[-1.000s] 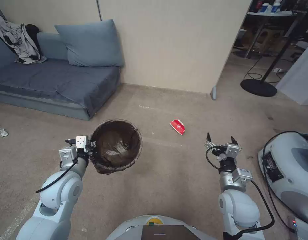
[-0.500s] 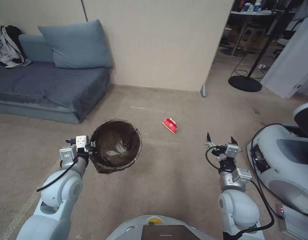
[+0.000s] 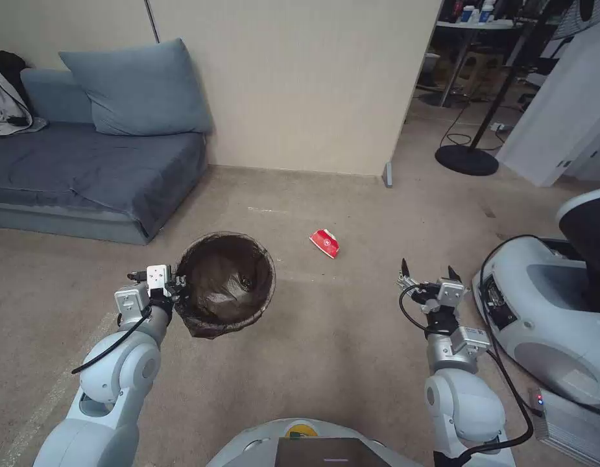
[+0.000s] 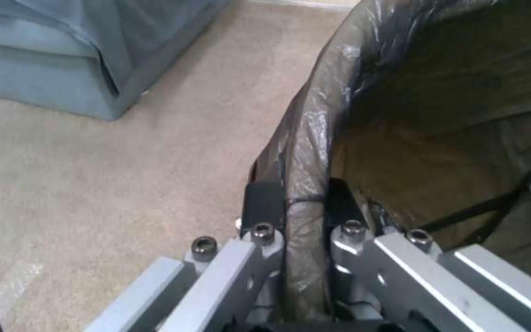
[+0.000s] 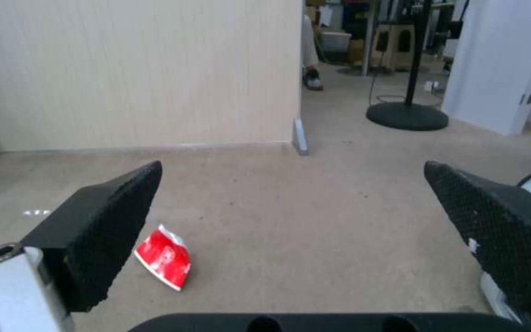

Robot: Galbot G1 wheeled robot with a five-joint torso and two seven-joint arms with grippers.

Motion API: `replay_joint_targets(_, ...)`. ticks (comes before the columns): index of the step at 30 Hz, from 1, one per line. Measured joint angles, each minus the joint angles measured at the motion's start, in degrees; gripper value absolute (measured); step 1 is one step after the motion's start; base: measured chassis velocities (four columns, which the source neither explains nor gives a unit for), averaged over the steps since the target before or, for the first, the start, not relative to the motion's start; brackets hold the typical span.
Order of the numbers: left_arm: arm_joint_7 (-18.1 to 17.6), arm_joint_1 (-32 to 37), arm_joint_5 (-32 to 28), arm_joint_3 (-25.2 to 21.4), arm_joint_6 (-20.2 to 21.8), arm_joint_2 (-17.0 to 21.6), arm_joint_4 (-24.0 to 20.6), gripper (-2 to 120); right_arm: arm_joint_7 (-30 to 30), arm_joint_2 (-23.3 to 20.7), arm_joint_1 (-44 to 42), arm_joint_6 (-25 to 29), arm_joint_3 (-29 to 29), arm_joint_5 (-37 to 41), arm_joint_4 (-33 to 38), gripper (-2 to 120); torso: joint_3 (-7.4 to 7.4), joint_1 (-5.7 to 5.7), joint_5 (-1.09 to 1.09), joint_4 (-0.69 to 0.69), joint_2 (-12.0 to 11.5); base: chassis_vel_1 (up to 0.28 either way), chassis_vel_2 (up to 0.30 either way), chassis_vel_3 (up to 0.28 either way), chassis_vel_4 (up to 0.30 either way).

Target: Pick up the trash bin, then pick up the garbage from the floor and place it into the trash bin.

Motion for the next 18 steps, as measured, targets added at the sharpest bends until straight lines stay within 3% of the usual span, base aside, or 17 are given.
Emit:
replay_joint_targets(10,-0.02,0.03,-0.29,-0.53,-0.01,0.19,-0.47,3,-0.23,0.00,-0.01,-0.30,0.07,-0.31,0.26,100,0.00,0.00,0.00,-0.02,0.00,0.000,0.000,0.000,0.000)
replay_joint_targets(18,-0.01,-0.92,-1.70,-1.77,-0.01,1.12,-0.45,3,-0.47,0.00,-0.16,-0.34,-0.18,-1.33,0.11,100,0.00,0.00,0.00,-0.01,0.00,-0.098,0.095,0.105,-0.109)
